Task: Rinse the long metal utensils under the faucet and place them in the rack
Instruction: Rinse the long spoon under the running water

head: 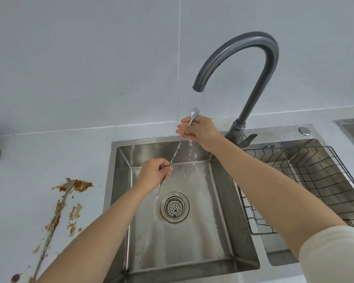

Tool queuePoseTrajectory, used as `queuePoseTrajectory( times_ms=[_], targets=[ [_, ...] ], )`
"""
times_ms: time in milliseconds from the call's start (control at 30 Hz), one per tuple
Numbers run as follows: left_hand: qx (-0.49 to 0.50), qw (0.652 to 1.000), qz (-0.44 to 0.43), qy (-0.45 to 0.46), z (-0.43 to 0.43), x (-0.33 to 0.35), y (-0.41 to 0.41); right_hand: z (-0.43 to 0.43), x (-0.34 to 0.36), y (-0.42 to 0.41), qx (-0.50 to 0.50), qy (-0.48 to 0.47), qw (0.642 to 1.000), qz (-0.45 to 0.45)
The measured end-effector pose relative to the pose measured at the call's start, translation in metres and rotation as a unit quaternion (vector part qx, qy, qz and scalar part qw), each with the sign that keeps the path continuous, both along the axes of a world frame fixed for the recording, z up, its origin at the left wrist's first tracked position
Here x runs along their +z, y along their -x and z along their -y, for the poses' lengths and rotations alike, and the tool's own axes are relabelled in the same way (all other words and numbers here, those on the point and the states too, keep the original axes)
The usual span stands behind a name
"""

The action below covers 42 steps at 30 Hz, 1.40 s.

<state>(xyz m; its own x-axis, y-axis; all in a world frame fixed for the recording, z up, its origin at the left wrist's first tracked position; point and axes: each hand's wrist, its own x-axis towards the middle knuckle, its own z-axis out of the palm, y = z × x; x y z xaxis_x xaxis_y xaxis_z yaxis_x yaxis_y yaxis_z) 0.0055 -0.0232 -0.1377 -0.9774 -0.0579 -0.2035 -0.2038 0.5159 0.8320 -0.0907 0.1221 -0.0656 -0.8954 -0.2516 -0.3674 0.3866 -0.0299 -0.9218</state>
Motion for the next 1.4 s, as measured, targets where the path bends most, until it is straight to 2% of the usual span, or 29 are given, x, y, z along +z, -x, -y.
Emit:
queuePoseTrajectory(
  times_ms=[100,233,433,600,700,767,900,1033,1233,1400],
  targets=[
    [0.003,1.000,-0.006,-0.005,-0.001,0.003,0.001,-0.002,0.003,0.001,-0.013,-0.014,1.000,-0.013],
    [0.002,1.000,-0.008,-0.015,-0.005,0.012,0.009,-0.004,0.006,0.008,-0.076,-0.010,0.997,0.008],
    [0.004,1.000,-0.024,-0.005,-0.008,0.021,0.020,-0.010,0.009,0.008,-0.023,0.029,0.999,-0.024],
    [0.002,1.000,-0.021,-0.012,-0.011,0.027,0.022,-0.009,0.017,0.013,-0.075,0.002,0.997,-0.005],
    [0.001,1.000,-0.017,-0.014,-0.010,0.031,0.025,-0.008,0.018,0.015,-0.054,-0.015,0.998,-0.007],
    [0.005,1.000,-0.017,-0.002,-0.007,0.030,0.025,-0.009,0.018,0.016,-0.040,0.000,0.999,-0.028],
    [0.011,0.999,-0.021,0.021,0.000,0.030,0.022,-0.015,0.020,0.022,-0.074,0.027,0.995,-0.062],
    [0.013,0.999,-0.020,0.023,0.004,0.035,0.021,-0.010,0.016,0.019,-0.093,0.086,0.991,-0.039],
    [0.014,0.999,0.005,0.037,0.016,0.024,0.013,-0.002,0.006,0.013,-0.104,0.085,0.991,-0.017],
    [0.002,0.999,0.022,0.038,0.021,0.020,0.006,-0.001,0.004,0.011,-0.141,0.155,0.977,-0.029]
  ],
)
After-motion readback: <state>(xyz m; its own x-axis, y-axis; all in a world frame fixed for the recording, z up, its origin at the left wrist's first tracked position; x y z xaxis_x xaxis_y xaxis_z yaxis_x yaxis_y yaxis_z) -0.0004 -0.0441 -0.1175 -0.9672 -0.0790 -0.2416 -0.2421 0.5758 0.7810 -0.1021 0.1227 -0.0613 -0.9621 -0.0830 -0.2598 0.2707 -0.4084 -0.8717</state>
